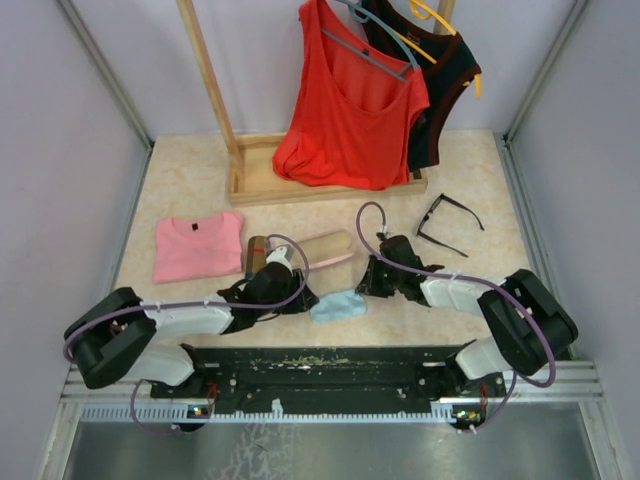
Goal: Organize the sunglasses
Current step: Pick up the glasses cleaning cloth from the center of the board.
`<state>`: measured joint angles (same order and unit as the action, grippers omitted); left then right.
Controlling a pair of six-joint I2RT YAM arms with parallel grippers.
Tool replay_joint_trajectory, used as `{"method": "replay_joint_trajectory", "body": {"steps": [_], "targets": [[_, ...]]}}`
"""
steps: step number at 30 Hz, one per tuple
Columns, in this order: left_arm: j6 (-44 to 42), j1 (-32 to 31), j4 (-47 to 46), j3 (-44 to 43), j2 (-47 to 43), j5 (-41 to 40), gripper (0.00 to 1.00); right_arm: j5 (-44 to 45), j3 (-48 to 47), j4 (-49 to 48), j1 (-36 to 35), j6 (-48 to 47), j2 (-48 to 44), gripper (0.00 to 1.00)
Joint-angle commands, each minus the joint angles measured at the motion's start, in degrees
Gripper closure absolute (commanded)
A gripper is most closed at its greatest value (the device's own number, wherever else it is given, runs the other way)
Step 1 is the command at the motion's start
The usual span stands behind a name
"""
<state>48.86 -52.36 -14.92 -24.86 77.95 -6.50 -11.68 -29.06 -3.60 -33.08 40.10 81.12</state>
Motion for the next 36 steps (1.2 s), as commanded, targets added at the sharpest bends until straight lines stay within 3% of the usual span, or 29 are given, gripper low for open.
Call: {"method": "replay_joint_trajectory", "body": {"steps": [1, 14, 29, 36], "targets": [[0.78, 0.15, 4.40, -0.81, -2.91, -3.26, 0.56, 0.87, -0.57, -0.18, 0.25, -0.59, 0.01, 1.00], [0.97, 0.12, 1.86, -1.49, 1.16, -0.13, 0.53, 0.84, -0.61, -0.01, 0.20, -0.66, -0.07, 1.00], [-0.12, 0.10, 0.05, -1.11, 3.09, 0.42, 0.64, 0.68, -0.42, -0.36, 0.18, -0.63, -0.09, 1.00], [-0.76, 0.12, 0.01, -1.25, 3.72, -0.41, 0.74, 0.43, -0.55, -0.28, 0.21, -0.81, -0.13, 1.00]]}}
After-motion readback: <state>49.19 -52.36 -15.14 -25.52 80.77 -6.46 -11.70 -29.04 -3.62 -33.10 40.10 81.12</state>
